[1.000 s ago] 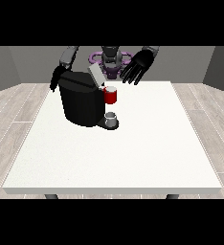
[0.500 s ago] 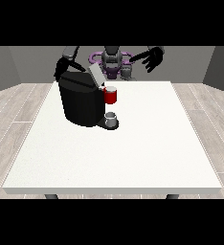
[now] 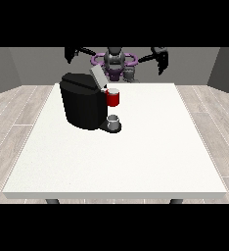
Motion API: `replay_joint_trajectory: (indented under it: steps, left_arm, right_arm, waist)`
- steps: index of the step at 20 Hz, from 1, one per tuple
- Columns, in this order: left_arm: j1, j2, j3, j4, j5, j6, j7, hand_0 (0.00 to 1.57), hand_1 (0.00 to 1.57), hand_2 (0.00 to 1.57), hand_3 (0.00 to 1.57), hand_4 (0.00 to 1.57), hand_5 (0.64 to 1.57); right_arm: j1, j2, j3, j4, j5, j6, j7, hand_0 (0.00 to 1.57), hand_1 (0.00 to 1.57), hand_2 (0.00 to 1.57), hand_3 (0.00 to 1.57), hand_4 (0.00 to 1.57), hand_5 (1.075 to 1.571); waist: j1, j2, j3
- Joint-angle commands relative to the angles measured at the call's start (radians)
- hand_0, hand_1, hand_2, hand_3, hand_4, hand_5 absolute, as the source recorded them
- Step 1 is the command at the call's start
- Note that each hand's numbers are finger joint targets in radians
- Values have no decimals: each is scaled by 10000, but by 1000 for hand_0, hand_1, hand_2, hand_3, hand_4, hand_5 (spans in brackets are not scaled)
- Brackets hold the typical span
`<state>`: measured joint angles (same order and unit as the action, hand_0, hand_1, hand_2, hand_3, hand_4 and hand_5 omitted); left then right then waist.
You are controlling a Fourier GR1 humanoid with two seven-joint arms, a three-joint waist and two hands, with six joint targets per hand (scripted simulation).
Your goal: Insert the coffee pod into the coffee machine and close the lid
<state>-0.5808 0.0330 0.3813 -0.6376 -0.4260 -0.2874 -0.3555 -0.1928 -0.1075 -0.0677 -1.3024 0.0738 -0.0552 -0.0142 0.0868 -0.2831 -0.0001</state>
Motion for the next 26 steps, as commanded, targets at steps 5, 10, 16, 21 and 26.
replay_joint_trajectory:
  steps: [5, 10, 16, 21, 26]
  left_arm:
    - [620, -323, -643, -1354, 1413, -133, 1032, 0, 0, 0, 0, 368, 1571]
    - [1138, -328, -1445, -2564, 2022, -189, 1367, 0, 0, 0, 0, 360, 1571]
    - [1348, -329, -1625, -3559, 1990, -153, 1182, 0, 0, 0, 0, 382, 1571]
    - [2296, -325, -2528, -5104, 2512, -212, 2214, 0, 0, 0, 0, 342, 1571]
    - [2274, -40, -2071, -5725, 2578, -53, 1492, 0, 0, 0, 0, 354, 1571]
  right_arm:
    - [-981, -931, -456, 243, -134, 657, 333, 0, 0, 0, 0, 0, 1571]
    - [-1979, -856, -770, 738, -446, 462, 1355, 0, 0, 0, 0, 108, 1571]
    - [-2914, -929, -1697, 1489, -1419, 529, 1121, 0, 0, 0, 0, 92, 1571]
    - [-3048, -812, -1660, 2212, -1441, 421, 1107, 0, 0, 0, 0, 149, 1571]
    - [-4030, -782, -1317, 2302, -1302, 462, 1147, 0, 0, 0, 0, 0, 1571]
  waist:
    - [713, 184, 5]
    - [1002, 419, 4]
    - [1424, 1749, 6]
    - [1513, 1610, 6]
    - [1235, 2810, 2]
